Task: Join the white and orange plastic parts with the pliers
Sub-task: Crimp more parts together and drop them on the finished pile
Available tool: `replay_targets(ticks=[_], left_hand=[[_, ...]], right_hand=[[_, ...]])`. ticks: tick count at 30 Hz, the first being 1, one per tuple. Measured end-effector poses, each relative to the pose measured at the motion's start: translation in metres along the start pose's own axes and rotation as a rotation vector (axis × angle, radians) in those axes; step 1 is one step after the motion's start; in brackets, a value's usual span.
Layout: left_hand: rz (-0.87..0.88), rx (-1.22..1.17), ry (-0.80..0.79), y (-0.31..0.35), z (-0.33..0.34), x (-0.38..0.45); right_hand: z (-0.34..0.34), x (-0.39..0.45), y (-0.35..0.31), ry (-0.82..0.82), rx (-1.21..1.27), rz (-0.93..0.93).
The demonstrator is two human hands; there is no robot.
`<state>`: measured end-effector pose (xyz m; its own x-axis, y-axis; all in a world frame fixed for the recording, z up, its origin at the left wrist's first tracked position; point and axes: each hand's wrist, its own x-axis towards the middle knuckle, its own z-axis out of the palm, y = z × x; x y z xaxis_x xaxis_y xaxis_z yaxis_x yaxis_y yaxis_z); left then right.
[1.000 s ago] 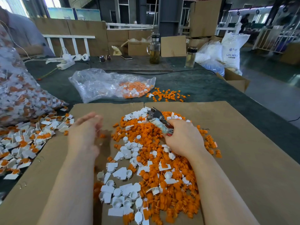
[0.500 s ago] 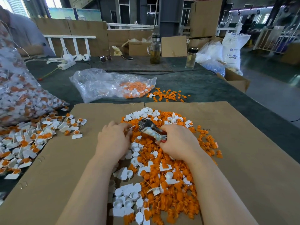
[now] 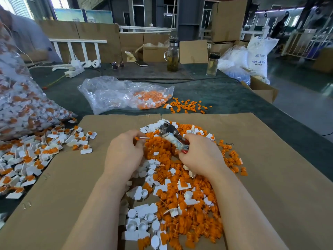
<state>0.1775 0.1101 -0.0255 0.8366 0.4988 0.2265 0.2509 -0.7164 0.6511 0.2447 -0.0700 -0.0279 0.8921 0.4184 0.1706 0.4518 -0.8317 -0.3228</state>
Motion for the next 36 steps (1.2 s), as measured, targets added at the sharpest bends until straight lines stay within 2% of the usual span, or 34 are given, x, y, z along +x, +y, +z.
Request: replay_targets(ticks=[3,11,18,25,29,32,36], left_hand=[[-0.043,-0.159,-0.046,0.004,0.001,-0.001],[-0.255,-0.844,-0.089,0.009,-0.009,-0.004],[-0.217,-0.790,-0.108,0.016,-0.003,-0.008],[-0.247,-0.881,-0.125,0.029,0.006,-0.014],[-0.280,-0.949,-0.128,0.034,0.008,-0.017],[-0.306,-1.007,-0.153,0.037,0.006,-0.019],[-0.307,-1.046,-0.152,0.041,0.006,-0.021]], right_hand=[[-0.002,0.000,-0.001,0.045,0.052,0.002],[-0.004,-0.002,-0.004,0.099,0.132,0.031],[-0.007,-0.002,-0.007,0.201,0.202,0.039],[-0.013,-0.006,-0.014,0.237,0.660,0.028],[-0.013,-0.008,-0.017,0.219,0.799,0.022],[-0.012,-0.009,-0.020,0.193,0.839,0.011],[-0.011,-0.008,-0.021,0.259,0.735,-0.026]])
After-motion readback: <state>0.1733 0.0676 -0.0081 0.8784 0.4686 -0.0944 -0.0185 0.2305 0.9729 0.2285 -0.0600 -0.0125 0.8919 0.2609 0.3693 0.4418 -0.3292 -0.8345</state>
